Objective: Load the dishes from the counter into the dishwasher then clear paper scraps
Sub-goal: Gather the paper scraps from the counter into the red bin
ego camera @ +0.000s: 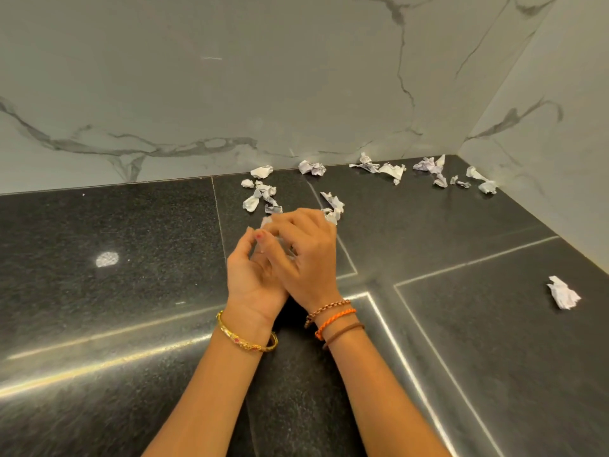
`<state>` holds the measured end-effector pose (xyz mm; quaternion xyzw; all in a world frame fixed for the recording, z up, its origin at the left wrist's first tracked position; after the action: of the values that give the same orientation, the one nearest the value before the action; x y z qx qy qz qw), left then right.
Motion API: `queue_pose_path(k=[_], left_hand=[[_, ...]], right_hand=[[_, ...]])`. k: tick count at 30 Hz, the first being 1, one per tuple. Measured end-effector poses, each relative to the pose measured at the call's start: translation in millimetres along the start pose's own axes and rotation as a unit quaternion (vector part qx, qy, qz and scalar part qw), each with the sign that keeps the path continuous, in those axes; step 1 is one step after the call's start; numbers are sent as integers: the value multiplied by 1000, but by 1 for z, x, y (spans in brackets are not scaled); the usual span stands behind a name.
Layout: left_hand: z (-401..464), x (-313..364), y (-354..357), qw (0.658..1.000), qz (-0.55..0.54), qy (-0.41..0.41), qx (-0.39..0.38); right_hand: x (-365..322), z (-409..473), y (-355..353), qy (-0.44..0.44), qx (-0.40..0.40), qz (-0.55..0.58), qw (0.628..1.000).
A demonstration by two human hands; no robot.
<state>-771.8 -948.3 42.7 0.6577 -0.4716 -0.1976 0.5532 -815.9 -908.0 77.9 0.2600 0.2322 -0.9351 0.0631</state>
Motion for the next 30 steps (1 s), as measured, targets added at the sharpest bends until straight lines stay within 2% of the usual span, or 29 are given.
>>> queue_pose_path(k=[2, 5, 8, 10, 12, 14, 15, 16, 18, 20, 23, 26, 28, 30], left_hand=[[2, 0, -2, 1000, -5, -5, 3], [7, 0, 0, 1000, -21, 1, 15], [9, -3, 0, 1000, -1, 9, 28], [8, -2, 2, 999, -7, 12, 33], [7, 6, 2, 998, -44, 28, 40], [8, 16, 2, 995, -68, 51, 45], [9, 20, 1, 995, -73, 60, 46], [9, 23, 0, 994, -78, 65, 40], [8, 25, 1, 994, -89, 66, 20], [6, 24, 3, 993, -99, 60, 5], [7, 23, 2, 994, -91, 58, -1], [9, 23, -2, 995, -76, 59, 2], [9, 22, -2, 996, -76, 57, 6], [9, 20, -1, 996, -69, 54, 14]], right_hand=[[1, 2, -5, 7, 28, 9, 1000], [7, 13, -9, 71, 66, 64, 993], [5, 30, -1, 142, 106, 56, 983], [-3, 44, 1, 145, 112, 59, 981], [2, 55, -9, 156, 138, 109, 972], [23, 60, -26, 209, 158, 162, 951], [38, 58, -30, 239, 131, 160, 949], [51, 55, -31, 265, 67, 123, 954], [74, 40, -22, 288, -96, 5, 953], [85, 25, -12, 296, -180, -53, 937], [84, 20, -4, 252, -208, -145, 934], [81, 18, -6, 218, -202, -241, 924], [78, 17, -8, 202, -185, -228, 934], [72, 16, -14, 239, -108, -114, 958]])
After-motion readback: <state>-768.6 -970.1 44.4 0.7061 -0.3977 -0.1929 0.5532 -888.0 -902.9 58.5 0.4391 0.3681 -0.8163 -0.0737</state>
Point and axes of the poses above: each hand's wrist, its own z-axis towards the middle knuckle, its own y-axis out of the palm, x = y × z, the point moved 4 cm from there along z, towards the middle knuckle, and after that the axes turned 2 degrees about y, right-handed, at the moved point
